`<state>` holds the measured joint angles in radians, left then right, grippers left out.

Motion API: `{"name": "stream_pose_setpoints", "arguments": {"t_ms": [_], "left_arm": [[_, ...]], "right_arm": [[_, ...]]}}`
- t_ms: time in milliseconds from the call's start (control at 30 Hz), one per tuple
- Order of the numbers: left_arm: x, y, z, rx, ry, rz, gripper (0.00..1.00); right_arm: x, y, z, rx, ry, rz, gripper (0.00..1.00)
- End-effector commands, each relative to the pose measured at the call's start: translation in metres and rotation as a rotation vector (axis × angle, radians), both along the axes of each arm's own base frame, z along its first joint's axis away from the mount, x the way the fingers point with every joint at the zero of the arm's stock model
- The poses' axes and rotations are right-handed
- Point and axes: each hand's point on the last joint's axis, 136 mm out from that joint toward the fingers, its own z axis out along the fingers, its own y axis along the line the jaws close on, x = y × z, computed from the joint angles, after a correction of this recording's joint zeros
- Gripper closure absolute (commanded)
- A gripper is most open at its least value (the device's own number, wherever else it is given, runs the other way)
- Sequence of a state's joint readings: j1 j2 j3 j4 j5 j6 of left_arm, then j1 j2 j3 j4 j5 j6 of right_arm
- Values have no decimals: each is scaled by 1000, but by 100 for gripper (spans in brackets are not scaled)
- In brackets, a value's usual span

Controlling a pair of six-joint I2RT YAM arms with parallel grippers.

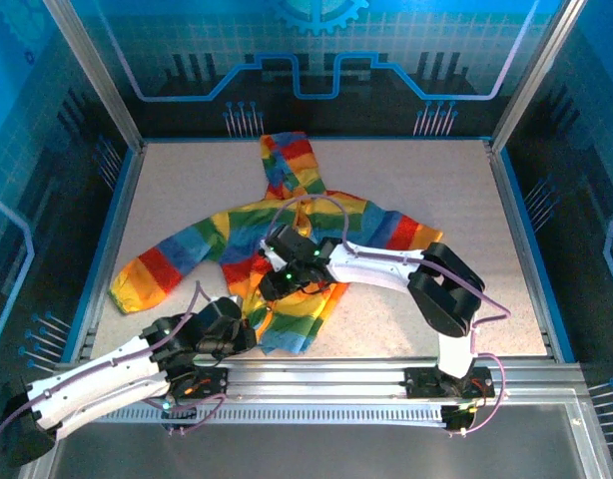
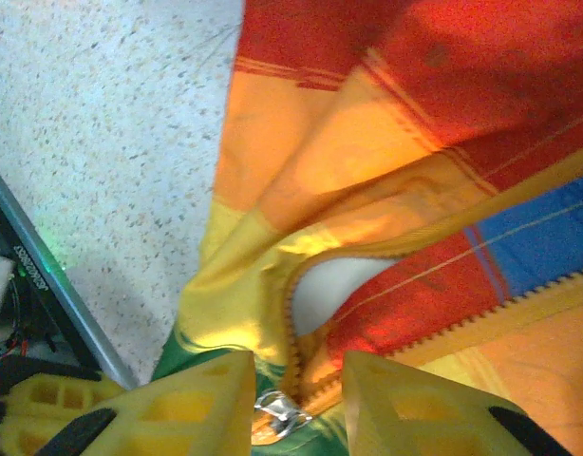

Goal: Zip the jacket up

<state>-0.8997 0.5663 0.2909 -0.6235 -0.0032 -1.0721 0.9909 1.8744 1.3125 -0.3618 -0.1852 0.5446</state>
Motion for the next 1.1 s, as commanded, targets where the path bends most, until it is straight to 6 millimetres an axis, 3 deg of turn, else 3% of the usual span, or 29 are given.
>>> {"name": "stream_pose_setpoints", "arguments": {"t_ms": [0,400,1067], "left_arm": [[-6,2,-3,31,26,-30,100],[-5,2,0,41,20,-40,100],[-5,2,1,42,17,-42,100]], "right_arm": [[-8,-2,-1,-76,-20,28,69],[-21,0,-22,-151,34,57,68],[-29,2,-38,-236,36,82,62]]}}
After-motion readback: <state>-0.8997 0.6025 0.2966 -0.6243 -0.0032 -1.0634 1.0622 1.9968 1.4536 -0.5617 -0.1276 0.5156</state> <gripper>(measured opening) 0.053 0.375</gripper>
